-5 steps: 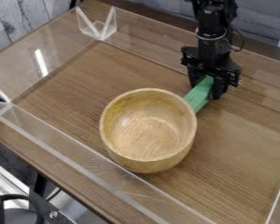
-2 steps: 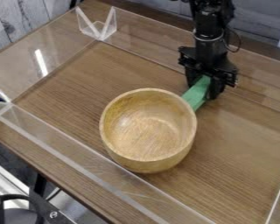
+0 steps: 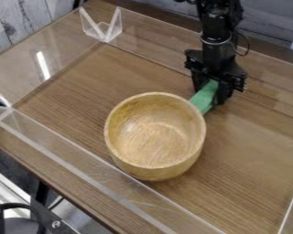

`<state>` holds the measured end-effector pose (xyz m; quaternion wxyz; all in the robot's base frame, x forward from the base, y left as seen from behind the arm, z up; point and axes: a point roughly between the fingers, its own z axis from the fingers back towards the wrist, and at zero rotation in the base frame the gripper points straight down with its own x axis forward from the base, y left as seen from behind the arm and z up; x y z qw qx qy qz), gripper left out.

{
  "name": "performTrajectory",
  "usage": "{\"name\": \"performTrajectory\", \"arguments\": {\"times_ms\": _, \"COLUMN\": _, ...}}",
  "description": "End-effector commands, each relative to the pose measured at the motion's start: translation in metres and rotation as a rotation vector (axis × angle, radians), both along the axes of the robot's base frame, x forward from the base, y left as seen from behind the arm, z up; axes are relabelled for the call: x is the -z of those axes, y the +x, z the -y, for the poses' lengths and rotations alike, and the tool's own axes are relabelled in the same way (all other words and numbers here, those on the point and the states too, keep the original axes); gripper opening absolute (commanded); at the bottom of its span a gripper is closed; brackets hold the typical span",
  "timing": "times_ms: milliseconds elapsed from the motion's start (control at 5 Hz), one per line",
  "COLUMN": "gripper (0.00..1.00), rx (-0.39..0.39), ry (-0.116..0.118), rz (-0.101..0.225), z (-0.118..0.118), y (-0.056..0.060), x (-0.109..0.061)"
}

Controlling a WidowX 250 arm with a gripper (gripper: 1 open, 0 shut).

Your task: Remove the green block from inside the brown bowl and put it on the table

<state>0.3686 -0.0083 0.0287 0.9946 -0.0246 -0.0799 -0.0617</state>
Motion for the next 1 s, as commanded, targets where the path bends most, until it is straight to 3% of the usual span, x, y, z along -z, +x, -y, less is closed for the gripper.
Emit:
{"name": "performTrajectory", "arguments": {"times_ms": 0, "gripper": 0.00, "rx": -0.019, "ry": 0.006, "rz": 0.037, "z": -0.008, "y": 0.005, "x": -0.010}}
{"name": "performTrajectory", "arguments": {"times_ms": 800, "gripper": 0.00, "rx": -0.055, "ry": 0.015, "rz": 0.010, "z": -0.019, "y": 0.005, "x": 0.002}}
